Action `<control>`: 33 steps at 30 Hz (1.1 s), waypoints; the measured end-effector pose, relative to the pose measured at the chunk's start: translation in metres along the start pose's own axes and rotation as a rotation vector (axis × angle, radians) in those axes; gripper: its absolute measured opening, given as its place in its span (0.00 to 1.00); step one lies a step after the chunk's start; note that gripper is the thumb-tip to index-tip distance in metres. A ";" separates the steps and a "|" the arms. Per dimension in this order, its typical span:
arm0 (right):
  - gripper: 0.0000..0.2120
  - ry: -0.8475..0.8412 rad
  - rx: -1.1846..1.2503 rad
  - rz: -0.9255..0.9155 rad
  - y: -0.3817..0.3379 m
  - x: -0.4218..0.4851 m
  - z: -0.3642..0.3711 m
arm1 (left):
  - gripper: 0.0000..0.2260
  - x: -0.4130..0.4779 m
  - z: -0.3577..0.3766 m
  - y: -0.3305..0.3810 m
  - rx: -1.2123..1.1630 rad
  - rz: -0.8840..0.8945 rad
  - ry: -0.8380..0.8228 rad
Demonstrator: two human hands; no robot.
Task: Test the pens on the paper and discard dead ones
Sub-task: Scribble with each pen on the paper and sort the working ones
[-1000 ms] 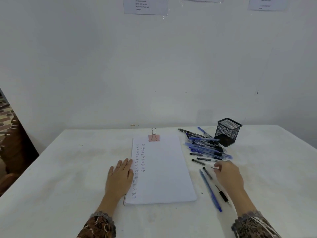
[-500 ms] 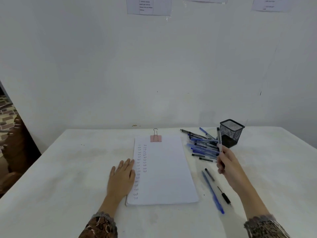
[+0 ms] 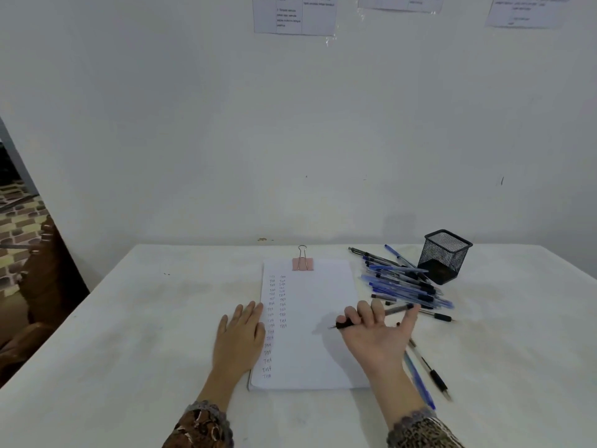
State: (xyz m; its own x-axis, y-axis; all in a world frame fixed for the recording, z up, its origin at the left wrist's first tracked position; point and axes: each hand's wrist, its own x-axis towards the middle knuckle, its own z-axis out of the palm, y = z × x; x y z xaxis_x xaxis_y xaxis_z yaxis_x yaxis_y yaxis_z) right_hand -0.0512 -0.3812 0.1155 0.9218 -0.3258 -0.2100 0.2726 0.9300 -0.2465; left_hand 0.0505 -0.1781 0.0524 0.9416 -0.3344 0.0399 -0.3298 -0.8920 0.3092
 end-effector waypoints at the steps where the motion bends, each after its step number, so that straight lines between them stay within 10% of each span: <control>1: 0.28 0.018 0.022 -0.001 0.004 0.002 -0.001 | 0.26 0.000 0.000 0.000 0.003 0.000 0.004; 7: 0.26 0.045 0.055 -0.045 0.026 0.019 0.000 | 0.36 -0.001 -0.001 0.002 0.001 0.001 0.001; 10: 0.30 0.033 -0.053 -0.033 0.038 0.037 0.003 | 0.25 -0.001 -0.002 0.001 0.026 -0.007 -0.007; 16: 0.10 -0.009 -0.202 -0.015 0.062 0.070 0.010 | 0.22 -0.001 -0.004 0.001 0.010 0.006 0.000; 19: 0.24 -0.001 -0.267 0.030 0.071 0.078 0.005 | 0.22 -0.001 -0.004 0.001 -0.003 0.009 0.004; 27: 0.07 -0.107 -0.959 -0.081 0.085 0.070 0.000 | 0.22 -0.001 -0.004 0.002 -0.005 0.008 0.013; 33: 0.23 -0.104 -1.327 -0.382 0.093 0.068 -0.013 | 0.22 -0.001 -0.004 0.001 -0.010 0.014 0.007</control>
State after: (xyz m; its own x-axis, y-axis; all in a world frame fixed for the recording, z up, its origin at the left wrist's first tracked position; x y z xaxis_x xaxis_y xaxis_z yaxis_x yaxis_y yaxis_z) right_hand 0.0330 -0.3190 0.0660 0.8821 -0.4528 0.1298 0.1005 -0.0884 -0.9910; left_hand 0.0494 -0.1770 0.0562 0.9373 -0.3449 0.0509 -0.3426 -0.8841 0.3178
